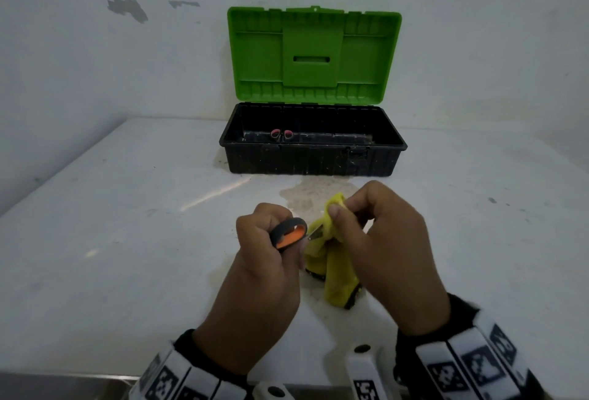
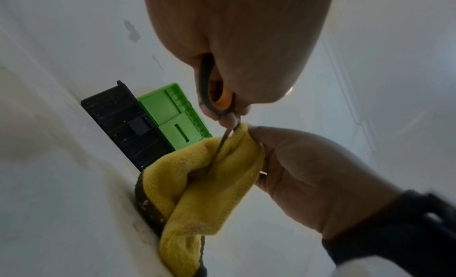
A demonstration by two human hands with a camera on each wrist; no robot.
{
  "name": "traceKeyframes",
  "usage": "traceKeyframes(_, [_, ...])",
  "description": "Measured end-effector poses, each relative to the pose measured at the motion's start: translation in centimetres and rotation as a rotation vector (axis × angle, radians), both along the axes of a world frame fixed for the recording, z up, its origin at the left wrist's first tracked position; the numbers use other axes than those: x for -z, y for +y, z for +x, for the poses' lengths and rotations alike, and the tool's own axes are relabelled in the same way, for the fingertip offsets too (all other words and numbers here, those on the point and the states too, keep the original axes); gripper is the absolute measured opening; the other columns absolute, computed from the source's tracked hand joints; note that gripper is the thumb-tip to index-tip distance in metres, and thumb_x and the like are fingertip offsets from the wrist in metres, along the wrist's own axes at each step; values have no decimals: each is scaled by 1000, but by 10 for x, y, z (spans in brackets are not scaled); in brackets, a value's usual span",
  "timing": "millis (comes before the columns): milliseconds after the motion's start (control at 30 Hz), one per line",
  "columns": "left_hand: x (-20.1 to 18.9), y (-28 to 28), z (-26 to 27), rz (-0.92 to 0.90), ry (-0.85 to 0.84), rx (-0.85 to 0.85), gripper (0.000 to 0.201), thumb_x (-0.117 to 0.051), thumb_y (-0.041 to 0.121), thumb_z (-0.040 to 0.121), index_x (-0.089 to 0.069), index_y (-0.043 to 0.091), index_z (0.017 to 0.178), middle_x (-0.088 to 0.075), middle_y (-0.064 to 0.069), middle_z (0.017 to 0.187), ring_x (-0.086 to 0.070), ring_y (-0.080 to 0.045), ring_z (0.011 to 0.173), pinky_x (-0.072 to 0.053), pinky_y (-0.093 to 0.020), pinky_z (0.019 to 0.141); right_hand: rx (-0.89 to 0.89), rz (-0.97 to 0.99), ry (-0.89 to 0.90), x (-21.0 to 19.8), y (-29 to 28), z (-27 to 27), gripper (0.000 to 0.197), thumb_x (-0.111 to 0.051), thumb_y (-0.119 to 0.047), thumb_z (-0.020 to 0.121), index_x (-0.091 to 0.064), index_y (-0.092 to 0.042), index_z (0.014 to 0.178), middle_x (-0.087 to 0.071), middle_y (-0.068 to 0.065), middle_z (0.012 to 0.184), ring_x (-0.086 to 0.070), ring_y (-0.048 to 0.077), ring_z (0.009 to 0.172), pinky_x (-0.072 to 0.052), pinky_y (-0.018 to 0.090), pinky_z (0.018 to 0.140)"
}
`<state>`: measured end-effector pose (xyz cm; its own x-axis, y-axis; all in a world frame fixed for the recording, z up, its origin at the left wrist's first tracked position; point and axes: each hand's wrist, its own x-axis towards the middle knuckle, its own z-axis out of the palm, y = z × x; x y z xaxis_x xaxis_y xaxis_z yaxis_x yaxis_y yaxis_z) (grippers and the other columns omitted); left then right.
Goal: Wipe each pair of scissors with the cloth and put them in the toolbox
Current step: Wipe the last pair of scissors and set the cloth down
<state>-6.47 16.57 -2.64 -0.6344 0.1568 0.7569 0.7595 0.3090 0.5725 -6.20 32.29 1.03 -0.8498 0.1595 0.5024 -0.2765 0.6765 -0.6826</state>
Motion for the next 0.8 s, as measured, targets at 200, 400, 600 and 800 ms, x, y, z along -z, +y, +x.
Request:
traceKeyframes(200, [-2,1,-2,24,-16,-16,26,-52,19,92,-31,29,104,-48,3,94,-59,-13,67,-54,-28,61,-78,18,91,-9,0,11,16,-73,-24,85,-62,-21,75,-60,-11,68,-57,2,70,-40,7,61])
traceKeyframes(400, [-8,0,-1,17,-29,-18,24,-49,23,93,-31,33,105,-49,1,95,-59,-15,68,-55,-30,60,-120,95,53,3,-12,16,15,-70,-29,88,-62,-22,78,-58,-12,68,-56,8,67,-47,23,60])
traceKeyframes(600, [-14,-7,-2,-34,-61,36,20,-50,22,95,-35,29,106,-52,4,91,-60,-14,65,-55,-34,59,-77,-34,41,-2,-10,12,21,-71,-23,87,-58,-21,71,-57,-10,62,-57,9,70,-42,9,59])
traceKeyframes(800, [-19,-16,6,117,-336,28,40,-57,9,93,-36,42,101,-62,0,81,-66,-22,59,-56,-31,57,70,-120,-18,-1,32,-13,24,-74,-25,85,-59,-17,68,-60,-3,62,-53,8,57,-38,16,53])
